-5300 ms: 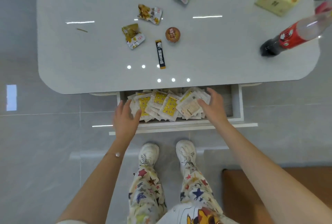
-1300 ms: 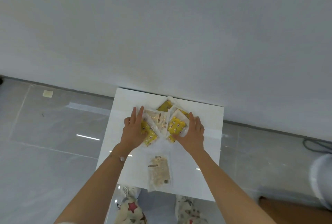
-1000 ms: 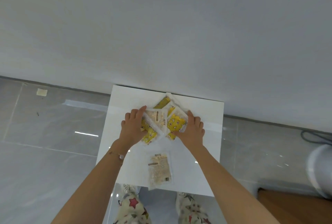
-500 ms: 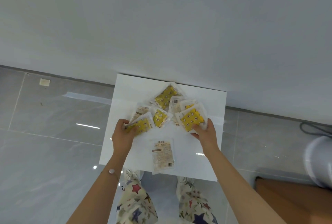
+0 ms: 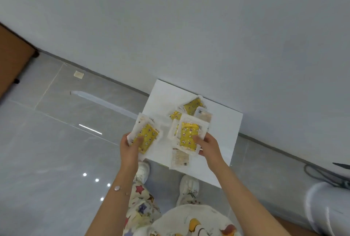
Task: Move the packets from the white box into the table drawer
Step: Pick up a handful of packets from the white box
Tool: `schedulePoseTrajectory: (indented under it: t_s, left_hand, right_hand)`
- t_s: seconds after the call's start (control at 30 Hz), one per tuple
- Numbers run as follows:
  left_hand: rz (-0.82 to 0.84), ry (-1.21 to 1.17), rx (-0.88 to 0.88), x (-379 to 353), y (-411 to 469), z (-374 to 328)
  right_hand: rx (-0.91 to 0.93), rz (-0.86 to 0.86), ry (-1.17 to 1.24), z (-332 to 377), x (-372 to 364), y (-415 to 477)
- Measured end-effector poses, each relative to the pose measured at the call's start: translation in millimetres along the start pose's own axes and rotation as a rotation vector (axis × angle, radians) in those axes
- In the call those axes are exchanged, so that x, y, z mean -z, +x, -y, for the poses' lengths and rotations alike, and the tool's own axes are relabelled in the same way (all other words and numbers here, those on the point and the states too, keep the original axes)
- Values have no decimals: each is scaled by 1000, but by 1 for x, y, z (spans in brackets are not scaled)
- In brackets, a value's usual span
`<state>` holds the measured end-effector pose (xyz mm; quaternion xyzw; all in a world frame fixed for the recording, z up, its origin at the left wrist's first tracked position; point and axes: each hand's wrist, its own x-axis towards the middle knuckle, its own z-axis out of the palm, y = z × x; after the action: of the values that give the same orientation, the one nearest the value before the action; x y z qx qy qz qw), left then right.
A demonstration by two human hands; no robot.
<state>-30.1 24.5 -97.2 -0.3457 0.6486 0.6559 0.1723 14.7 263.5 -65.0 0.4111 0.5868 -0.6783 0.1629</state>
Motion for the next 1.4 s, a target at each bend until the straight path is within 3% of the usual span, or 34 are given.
schedulePoseTrajectory:
  t_s: [0.27, 0.7, 1.0, 1.4]
  left_hand:
    - [-128, -138, -61, 148, -67, -70]
    - [-337, -402, -229, 421, -124, -162]
    - [-580, -604, -275, 546, -127, -168]
    - [-842, -727, -259, 670, -81, -188]
  right_hand:
    - [98, 151, -262, 58, -120, -97]
    - [232, 358, -460, 92, -403, -230]
    - [385, 707, -667, 89, -573, -290]
    - [392, 932, -818, 82, -773, -280]
